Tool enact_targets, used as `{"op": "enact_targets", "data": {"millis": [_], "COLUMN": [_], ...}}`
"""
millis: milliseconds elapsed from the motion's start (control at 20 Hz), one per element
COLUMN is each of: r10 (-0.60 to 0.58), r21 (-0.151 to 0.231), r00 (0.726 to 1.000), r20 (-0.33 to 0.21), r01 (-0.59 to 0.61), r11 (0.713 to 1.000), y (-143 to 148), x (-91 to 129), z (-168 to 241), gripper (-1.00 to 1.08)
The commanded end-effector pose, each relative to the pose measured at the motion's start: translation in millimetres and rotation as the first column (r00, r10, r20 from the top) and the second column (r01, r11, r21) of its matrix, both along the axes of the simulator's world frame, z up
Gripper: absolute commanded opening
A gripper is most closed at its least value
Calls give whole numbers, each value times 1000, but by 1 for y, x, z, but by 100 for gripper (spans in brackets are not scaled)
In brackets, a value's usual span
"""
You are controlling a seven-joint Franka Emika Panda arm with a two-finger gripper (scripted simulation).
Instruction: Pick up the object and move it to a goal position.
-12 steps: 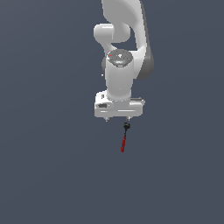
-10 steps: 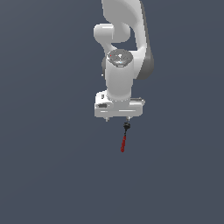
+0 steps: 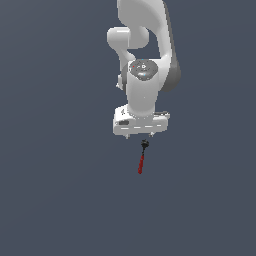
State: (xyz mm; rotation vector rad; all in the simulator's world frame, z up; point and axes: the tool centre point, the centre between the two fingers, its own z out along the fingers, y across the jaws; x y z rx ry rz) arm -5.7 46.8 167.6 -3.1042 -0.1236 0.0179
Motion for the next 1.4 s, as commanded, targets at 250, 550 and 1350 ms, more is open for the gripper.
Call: {"op": "enact_targets", "data": {"millis": [250, 550, 1350], "r10": [-15, -69, -234], "r21": [-2, -8, -34], "r00": [1000, 998, 972], "r20": [0, 1, 12], "r01": [15, 69, 235], "r11": [1000, 998, 972], "y": [2, 10, 33], "x": [1, 4, 6], "z": [-6, -30, -105], "gripper": [100, 100, 100]}}
